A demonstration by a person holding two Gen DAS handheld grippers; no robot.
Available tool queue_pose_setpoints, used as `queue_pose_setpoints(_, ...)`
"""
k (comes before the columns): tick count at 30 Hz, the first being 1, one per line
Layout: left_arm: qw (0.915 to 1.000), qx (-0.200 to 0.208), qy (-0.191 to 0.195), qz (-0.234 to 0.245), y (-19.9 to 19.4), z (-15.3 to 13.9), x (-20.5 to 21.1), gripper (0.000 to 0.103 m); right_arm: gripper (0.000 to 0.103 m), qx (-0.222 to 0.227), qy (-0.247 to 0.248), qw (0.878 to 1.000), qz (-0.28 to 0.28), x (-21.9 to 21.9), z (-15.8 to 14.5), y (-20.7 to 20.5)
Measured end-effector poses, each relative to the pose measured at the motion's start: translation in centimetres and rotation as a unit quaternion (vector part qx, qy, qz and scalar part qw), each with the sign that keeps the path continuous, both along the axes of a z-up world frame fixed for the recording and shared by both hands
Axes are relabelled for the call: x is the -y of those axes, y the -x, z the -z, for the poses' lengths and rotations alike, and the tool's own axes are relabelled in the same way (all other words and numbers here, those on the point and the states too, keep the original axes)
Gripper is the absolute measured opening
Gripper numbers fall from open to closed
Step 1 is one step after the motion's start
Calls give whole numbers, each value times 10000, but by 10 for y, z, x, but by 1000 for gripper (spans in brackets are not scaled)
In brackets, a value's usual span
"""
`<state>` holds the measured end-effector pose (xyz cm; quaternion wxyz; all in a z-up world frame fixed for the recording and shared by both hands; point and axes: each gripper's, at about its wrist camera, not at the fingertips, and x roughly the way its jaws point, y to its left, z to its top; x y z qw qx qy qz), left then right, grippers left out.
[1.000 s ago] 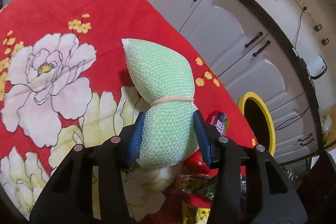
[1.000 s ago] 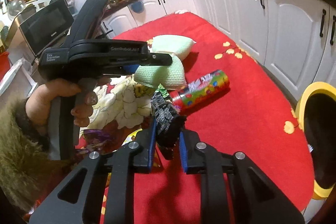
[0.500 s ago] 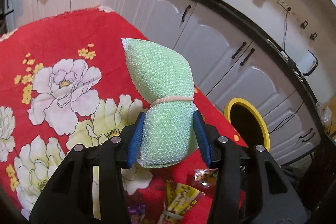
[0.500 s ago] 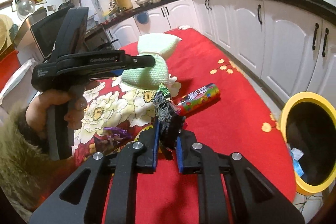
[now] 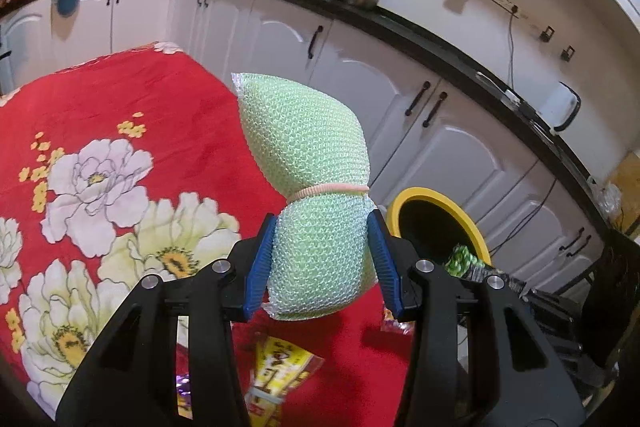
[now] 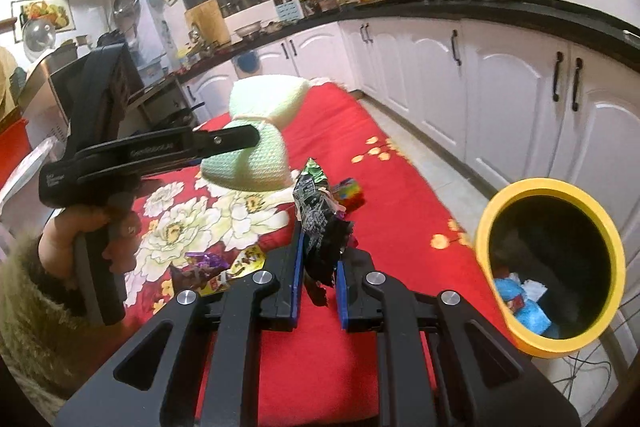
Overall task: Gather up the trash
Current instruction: 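Carry the green sponge with the left gripper while the right gripper carries the black wrapper to the bin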
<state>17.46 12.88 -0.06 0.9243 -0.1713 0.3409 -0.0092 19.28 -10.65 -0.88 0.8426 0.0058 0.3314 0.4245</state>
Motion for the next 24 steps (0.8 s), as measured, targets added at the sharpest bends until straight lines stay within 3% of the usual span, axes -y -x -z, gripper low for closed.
queue_pose_setpoints(24,9977,174,-59,653,-18,-4,69,38,13,261,-134,9939,1065,84,-15,-15)
